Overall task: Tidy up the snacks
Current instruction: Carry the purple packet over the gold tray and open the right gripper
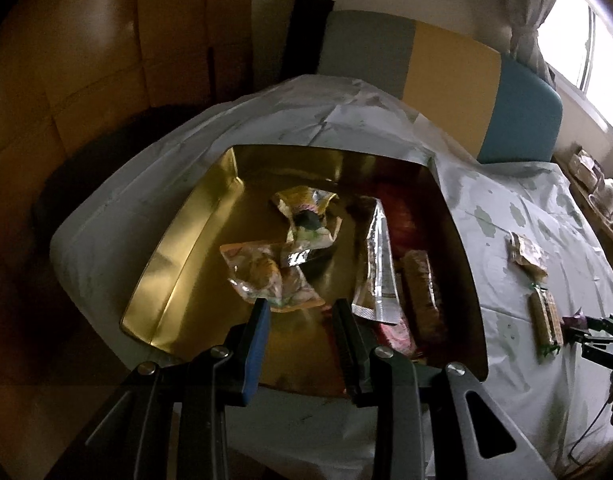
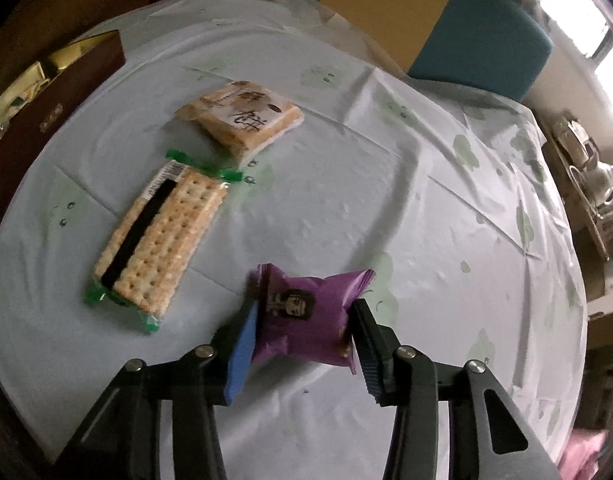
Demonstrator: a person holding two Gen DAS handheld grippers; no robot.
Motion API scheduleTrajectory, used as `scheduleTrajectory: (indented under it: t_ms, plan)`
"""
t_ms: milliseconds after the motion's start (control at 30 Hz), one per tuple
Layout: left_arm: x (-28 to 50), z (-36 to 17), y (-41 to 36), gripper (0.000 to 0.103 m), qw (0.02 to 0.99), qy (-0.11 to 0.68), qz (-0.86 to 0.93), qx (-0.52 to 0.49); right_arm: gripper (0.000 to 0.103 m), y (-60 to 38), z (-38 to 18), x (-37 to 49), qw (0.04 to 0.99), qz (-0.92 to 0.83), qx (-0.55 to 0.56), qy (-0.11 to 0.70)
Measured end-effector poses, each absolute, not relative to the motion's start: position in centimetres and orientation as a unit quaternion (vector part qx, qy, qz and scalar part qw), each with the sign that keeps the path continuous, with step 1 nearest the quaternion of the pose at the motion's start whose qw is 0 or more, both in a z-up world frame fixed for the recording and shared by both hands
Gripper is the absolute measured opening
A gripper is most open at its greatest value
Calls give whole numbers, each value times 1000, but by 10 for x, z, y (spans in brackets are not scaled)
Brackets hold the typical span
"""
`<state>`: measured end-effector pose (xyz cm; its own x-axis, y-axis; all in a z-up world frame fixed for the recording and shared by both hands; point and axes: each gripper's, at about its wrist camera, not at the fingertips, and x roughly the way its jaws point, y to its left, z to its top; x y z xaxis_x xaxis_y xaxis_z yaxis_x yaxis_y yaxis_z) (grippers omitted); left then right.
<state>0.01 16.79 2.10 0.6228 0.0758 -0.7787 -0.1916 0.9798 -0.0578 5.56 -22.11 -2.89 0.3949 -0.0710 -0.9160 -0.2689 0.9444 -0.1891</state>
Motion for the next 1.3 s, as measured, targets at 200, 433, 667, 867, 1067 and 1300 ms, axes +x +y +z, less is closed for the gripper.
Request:
scheduleTrajectory:
  t_ms: [200, 433, 667, 867, 1067, 1300]
  plan:
    - [-3, 21, 180, 32, 898, 424, 80, -83, 46, -229, -28, 59, 821, 53, -125, 554]
    - [-4, 21, 188, 32, 899, 421, 84, -90, 45, -230, -4, 62, 834, 49, -109, 539]
    - [-5, 26, 205, 32, 899, 412, 103, -106, 45, -171, 43, 50, 857, 140, -102, 485]
    - [-10, 30, 226, 32, 899, 403, 125, -118, 46, -79, 57, 40, 851, 247, -99, 452]
    - [-14, 30, 240, 32, 897, 399, 137, -129, 46, 11, 66, 33, 835, 338, -72, 428]
    - [-17, 24, 243, 32, 894, 405, 136, -133, 50, 94, 37, 39, 801, 389, -57, 452]
